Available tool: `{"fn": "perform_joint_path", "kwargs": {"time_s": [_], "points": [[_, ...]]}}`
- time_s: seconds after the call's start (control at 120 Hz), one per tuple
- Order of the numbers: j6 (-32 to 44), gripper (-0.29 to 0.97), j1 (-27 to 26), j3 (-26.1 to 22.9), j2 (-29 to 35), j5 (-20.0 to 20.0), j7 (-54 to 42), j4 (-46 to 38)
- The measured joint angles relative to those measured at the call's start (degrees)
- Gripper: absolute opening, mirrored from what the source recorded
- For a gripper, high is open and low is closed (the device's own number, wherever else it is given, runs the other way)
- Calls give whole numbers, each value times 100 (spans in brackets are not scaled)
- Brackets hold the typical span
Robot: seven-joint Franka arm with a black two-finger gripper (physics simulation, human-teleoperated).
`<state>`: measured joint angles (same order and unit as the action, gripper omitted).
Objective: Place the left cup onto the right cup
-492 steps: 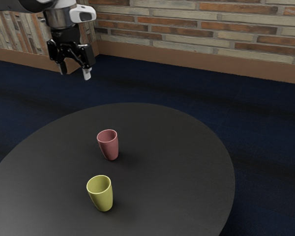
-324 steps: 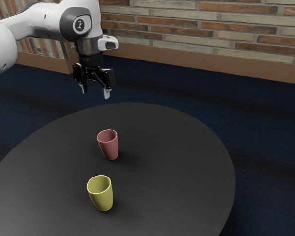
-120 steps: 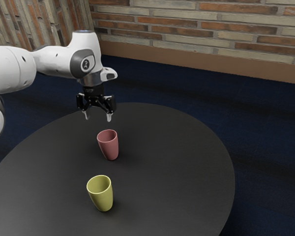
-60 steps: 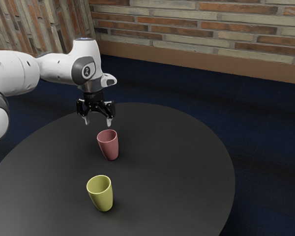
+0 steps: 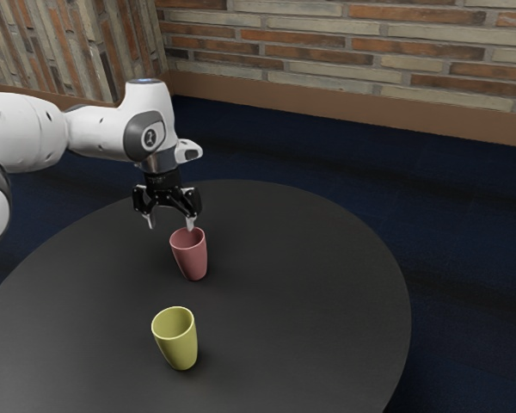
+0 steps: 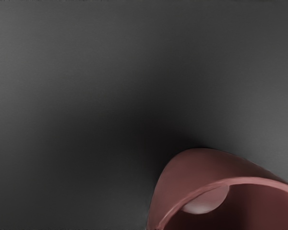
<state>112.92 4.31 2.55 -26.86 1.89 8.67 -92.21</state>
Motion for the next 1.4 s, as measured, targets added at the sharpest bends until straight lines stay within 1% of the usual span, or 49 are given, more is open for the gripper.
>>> {"fn": "perform_joint_path", "kwargs": {"time_s": [0.975, 1.1, 1.4], "points": [[309, 68, 0, 0, -87, 114, 52, -247], [325, 65, 0, 0, -111, 151, 54, -247], [340, 50, 0, 0, -123, 163, 56, -247]]}}
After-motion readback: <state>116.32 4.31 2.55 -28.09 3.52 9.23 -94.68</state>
